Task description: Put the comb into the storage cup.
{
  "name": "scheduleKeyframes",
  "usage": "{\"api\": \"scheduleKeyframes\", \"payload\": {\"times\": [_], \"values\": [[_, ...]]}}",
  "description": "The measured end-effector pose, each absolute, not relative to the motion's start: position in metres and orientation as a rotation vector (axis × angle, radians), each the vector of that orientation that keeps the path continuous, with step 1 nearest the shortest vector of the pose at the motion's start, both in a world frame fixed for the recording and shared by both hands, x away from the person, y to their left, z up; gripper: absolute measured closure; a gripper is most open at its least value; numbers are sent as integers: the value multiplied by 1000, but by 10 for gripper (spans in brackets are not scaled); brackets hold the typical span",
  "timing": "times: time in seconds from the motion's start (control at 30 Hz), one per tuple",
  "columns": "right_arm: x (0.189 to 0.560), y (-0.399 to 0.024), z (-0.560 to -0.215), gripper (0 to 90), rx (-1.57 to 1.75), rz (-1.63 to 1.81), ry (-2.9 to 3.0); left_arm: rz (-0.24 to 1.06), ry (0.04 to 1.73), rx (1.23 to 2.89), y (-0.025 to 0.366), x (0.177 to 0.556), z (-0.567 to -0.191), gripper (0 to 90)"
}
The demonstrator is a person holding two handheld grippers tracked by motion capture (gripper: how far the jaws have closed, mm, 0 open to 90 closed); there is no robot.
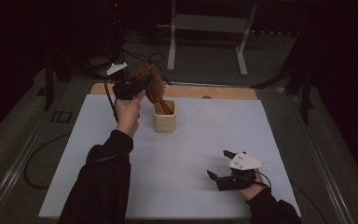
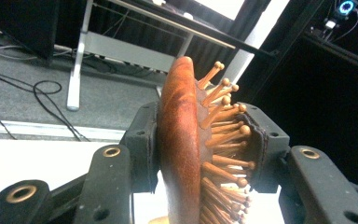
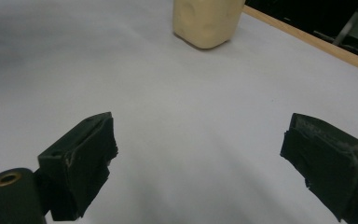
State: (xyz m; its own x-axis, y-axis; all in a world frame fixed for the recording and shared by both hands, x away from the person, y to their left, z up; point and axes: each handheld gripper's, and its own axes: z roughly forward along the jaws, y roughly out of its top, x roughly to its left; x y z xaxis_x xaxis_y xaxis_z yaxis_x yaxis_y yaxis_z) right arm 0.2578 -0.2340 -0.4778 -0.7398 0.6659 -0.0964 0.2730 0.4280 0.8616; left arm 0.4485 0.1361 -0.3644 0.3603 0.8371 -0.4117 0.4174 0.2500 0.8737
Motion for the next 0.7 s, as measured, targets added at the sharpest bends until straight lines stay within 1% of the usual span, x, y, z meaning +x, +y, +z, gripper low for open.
{"api": "scheduleKeyframes", "payload": {"times": [0.4,0.7], "values": [[258,-235,-477,85,801,1248,2257,392,1283,1385,132,458,-385,540],[259,-235,-478,85,806,1251,2260,355,1267,1401,129,461,-395,536]]}}
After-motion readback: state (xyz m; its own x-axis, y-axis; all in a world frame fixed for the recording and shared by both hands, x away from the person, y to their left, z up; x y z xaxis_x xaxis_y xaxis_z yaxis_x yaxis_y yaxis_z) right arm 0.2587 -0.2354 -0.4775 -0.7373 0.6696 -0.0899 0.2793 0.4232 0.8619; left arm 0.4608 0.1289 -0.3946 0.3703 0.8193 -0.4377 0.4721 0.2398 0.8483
